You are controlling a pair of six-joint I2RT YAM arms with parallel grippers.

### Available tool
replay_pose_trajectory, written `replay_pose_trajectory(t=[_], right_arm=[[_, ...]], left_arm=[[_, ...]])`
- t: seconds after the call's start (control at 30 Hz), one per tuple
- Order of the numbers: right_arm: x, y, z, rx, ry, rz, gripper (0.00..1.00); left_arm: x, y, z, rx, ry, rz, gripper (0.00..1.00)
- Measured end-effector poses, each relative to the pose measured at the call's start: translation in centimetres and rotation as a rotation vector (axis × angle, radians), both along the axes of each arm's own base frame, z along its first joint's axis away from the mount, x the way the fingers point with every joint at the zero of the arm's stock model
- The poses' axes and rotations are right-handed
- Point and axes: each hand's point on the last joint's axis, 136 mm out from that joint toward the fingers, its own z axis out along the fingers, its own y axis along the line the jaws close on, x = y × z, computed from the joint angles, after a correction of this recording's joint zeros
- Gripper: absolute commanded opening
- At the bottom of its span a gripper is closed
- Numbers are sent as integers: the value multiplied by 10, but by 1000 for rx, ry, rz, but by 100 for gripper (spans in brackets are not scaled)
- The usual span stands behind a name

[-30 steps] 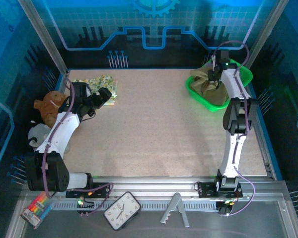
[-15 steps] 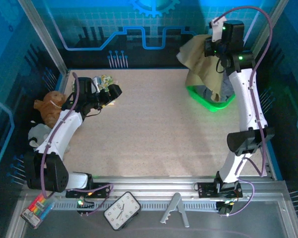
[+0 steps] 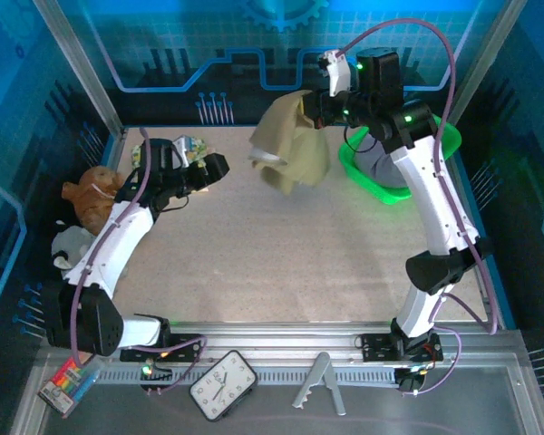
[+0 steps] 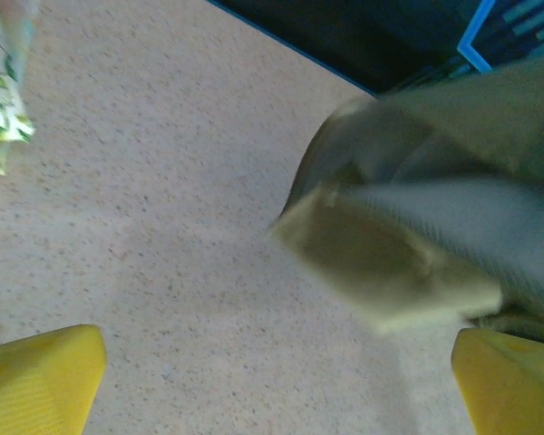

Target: Fold and stack the skirts

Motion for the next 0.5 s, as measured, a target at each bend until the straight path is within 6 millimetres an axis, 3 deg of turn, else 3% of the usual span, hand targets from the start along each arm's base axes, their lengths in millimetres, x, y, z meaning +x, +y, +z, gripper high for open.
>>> replay_pose_trajectory(t=[0.13,0.2,0.23,0.33,0.37,0.43,0.5], right_arm=[[-14,12,-7,73,82,87,0],[-15,7,-30,88,150,100,0],[-12,1,-46,91,191,92,8],[14,-39,-129,71,366,-7,76],[28,-58,-166,54,439,-69,99],[47,-94,-240,22,575,-192,100],[46,-125,-307,-14,708,-314,100]], left_arm=[[0,9,7,26,-23,49,99],[-2,14,9,39,-23,73,99],[-2,15,9,45,-21,81,99],[-4,18,5,57,5,92,99],[-4,18,1,61,23,93,99],[-2,18,-10,69,73,93,99],[0,17,-30,87,144,94,99]])
